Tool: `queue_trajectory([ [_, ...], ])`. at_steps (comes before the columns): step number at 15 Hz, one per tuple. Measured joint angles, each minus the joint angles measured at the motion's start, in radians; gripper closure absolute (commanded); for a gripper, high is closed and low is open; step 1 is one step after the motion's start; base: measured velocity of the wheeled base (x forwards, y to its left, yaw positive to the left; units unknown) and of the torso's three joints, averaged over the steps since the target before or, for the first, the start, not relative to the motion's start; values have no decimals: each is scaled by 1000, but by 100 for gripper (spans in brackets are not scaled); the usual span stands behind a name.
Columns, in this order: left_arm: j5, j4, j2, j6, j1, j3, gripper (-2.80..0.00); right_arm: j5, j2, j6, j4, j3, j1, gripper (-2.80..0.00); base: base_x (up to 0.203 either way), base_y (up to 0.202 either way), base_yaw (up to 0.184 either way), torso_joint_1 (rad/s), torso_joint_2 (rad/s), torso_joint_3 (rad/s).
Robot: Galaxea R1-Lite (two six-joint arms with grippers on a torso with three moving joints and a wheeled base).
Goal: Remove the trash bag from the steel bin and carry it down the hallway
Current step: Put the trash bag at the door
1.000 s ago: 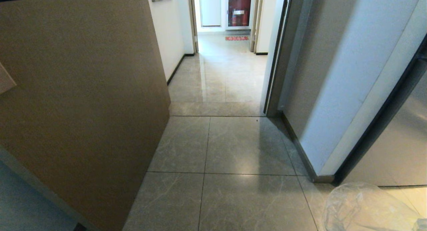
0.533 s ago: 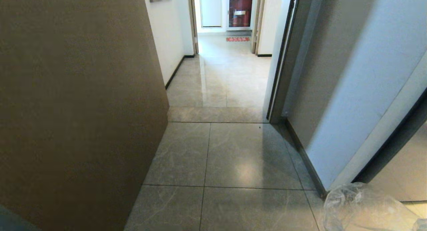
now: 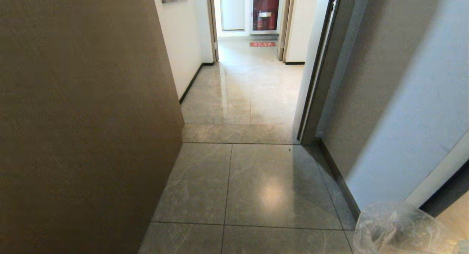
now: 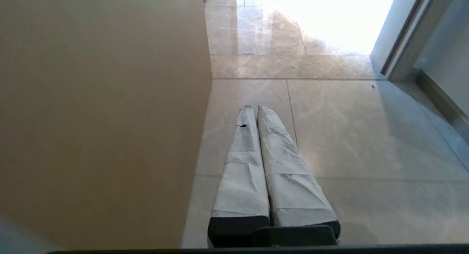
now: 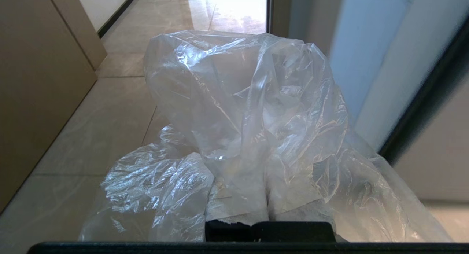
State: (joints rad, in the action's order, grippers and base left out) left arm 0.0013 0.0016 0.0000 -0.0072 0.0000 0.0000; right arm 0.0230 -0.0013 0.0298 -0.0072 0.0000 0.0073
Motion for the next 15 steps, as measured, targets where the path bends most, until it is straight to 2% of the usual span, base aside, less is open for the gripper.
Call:
queue_trajectory([
  [15, 0, 0, 0, 0, 0, 0, 0, 0, 0, 1, 0, 0, 0, 0, 194, 0, 2, 3, 2, 3],
])
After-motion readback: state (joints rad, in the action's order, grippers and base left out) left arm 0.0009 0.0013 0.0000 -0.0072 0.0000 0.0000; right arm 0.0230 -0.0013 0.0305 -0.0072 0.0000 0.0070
